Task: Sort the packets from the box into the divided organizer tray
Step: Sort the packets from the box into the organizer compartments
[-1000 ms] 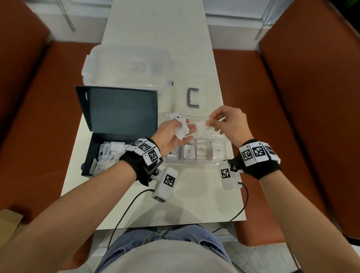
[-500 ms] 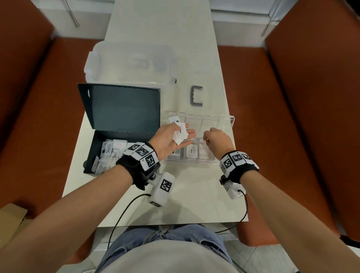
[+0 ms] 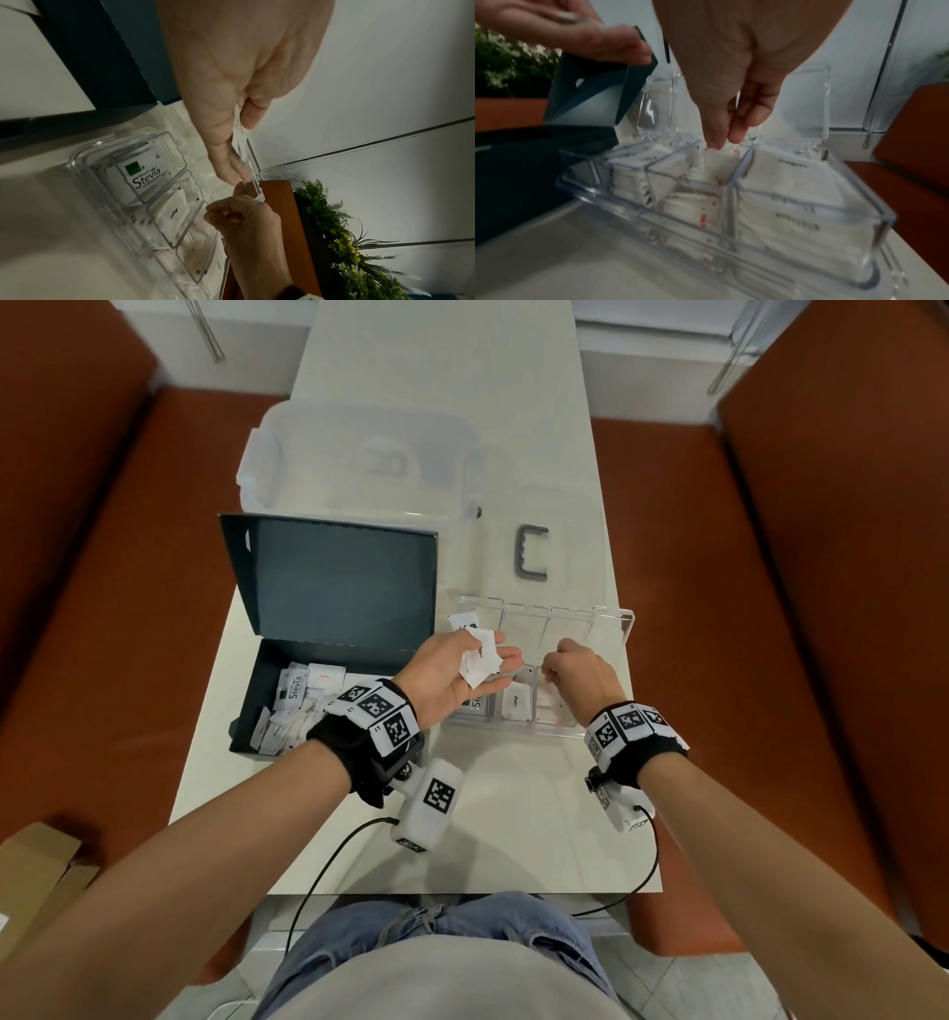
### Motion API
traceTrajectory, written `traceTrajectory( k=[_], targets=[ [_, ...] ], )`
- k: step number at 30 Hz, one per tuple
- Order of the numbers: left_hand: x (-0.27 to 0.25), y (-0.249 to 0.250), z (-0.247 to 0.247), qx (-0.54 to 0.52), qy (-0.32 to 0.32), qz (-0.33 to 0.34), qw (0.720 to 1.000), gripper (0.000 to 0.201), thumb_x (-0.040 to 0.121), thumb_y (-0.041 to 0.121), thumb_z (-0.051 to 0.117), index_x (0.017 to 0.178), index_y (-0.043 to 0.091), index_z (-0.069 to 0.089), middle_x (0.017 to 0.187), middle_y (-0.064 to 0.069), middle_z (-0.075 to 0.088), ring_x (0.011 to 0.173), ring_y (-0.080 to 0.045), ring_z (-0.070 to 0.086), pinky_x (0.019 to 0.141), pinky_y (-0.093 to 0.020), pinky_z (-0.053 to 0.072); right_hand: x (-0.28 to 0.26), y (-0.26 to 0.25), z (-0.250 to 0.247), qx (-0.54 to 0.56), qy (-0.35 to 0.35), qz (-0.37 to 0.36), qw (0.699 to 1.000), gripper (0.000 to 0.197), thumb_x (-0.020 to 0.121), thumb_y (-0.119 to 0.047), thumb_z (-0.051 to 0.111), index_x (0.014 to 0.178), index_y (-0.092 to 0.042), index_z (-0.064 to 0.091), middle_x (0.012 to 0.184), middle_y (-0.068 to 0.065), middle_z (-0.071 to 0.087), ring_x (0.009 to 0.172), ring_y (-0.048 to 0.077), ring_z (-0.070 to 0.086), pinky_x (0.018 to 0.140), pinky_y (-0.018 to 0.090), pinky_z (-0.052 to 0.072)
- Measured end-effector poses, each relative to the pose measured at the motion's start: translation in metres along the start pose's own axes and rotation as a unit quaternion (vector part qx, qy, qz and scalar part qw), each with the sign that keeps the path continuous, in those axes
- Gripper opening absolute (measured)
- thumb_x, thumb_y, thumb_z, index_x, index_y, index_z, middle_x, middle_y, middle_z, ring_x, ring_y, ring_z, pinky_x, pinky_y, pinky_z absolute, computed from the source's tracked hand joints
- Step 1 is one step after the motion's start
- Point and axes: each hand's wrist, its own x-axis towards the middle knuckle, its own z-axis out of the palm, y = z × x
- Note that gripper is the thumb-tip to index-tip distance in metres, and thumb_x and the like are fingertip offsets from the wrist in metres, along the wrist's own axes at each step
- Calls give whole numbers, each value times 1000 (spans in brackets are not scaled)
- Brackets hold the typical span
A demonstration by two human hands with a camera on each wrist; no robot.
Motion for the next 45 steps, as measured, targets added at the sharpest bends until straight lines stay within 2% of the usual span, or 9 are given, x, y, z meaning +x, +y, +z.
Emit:
traceTrajectory(
  k=[4,6,10,14,19,26,32,40,45],
  targets=[
    [1,0,-2,-9,1,-4,1000,37,100,4,31,132,-7,47,126,-28,59,115,-35,61,98,-45,49,-5,4,-8,42,48,10,998,21,93,-10,50,102,-9,69,99,10,62,89,34,59,75,38,48],
    [1,0,-4,-9,1,-5,1000,38,100,4,31,132,-7,47,126,-28,59,112,-34,62,96,-44,50,-7,2,-9,-4,13,5,1000,20,93,-19,51,99,-16,70,96,5,66,92,28,59,81,35,42],
    [1,-1,-7,-6,2,-7,1000,38,100,5,31,132,-6,47,125,-27,60,115,-35,61,101,-46,47,-8,-5,-3,-101,-54,-7,993,16,90,-33,58,96,-23,69,94,0,67,102,24,54,83,35,32],
    [-2,-1,-11,-7,1,-7,1000,37,100,5,31,132,-6,46,126,-27,59,117,-36,60,98,-44,49,-6,-5,4,-108,-23,12,994,26,86,-29,64,109,-18,59,106,2,63,103,26,54,85,38,35],
    [-6,2,-15,-14,5,-10,1000,36,100,4,31,131,-5,48,126,-26,60,113,-33,62,91,-41,53,-5,-5,5,-94,-13,39,995,41,80,-36,70,111,-16,54,108,3,58,102,26,53,85,39,37],
    [-7,2,-18,-17,10,-12,1000,37,100,4,31,132,-6,47,125,-27,59,112,-33,62,89,-41,53,-4,-9,4,-126,-56,15,990,18,88,-31,62,101,-18,63,101,0,62,102,25,52,87,39,33],
    [-6,1,-17,-11,1,-12,1000,38,100,4,31,134,-6,45,127,-27,58,107,-32,63,87,-39,55,-2,-9,6,-129,-49,6,990,9,88,-16,52,86,-18,61,91,0,66,94,25,54,80,37,30],
    [-4,1,-16,-10,1,-11,1000,37,100,5,32,133,-5,47,124,-25,61,104,-30,65,89,-39,55,-18,2,9,-113,31,-12,993,21,91,-18,47,100,-16,67,96,0,65,95,25,53,79,35,27],
    [-2,0,-15,-14,3,-12,1000,38,100,4,31,134,-7,46,125,-27,60,111,-33,62,92,-41,52,-27,4,8,-101,-29,-33,994,19,91,-29,53,104,-24,66,103,-4,65,101,23,51,81,36,27]
  ],
)
